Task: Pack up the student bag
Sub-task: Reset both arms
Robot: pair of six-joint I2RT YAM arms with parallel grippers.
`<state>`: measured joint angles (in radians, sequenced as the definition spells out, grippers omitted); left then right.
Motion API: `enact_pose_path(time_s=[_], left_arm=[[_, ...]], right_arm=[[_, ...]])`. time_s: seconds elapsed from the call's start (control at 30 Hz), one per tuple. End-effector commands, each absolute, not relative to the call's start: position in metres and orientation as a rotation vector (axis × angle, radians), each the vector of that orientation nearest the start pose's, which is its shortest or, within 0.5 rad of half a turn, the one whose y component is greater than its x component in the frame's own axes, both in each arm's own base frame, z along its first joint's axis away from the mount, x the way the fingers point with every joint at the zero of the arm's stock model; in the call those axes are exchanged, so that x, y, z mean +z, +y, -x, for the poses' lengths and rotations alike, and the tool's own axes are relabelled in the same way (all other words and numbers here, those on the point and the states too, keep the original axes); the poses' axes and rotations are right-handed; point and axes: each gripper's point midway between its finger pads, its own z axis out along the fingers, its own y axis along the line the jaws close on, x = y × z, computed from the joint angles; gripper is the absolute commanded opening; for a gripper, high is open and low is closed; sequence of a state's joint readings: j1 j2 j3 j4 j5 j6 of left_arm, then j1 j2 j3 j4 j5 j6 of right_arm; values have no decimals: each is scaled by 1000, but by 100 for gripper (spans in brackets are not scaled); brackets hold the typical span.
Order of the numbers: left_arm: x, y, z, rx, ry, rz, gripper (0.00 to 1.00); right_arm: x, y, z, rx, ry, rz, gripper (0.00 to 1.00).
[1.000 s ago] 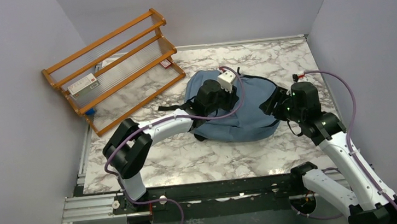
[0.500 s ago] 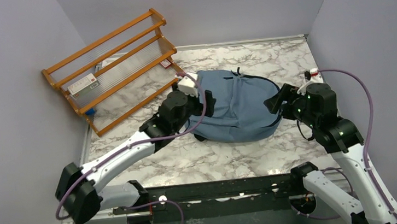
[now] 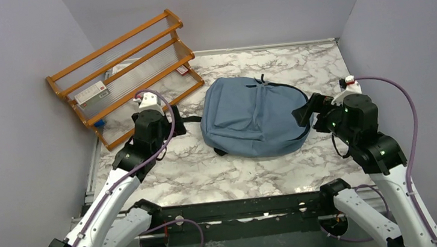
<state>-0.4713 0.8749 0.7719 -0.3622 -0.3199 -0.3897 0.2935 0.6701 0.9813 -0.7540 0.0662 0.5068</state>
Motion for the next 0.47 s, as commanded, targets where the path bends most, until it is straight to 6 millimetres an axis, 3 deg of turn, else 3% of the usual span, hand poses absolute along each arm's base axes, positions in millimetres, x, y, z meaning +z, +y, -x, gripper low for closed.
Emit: enact_pose_path(time_s=[0.0, 0.17, 0.43], left_arm=[[208, -84, -272, -152, 2019, 85, 99], [205, -69, -263, -100, 1996, 106, 99], [213, -71, -261, -134, 1962, 113, 99]], right_arm=[[280, 71, -220, 400, 1975, -195, 100], [271, 66, -218, 360, 1992, -181, 100], [260, 65, -218, 359, 1992, -187, 100]])
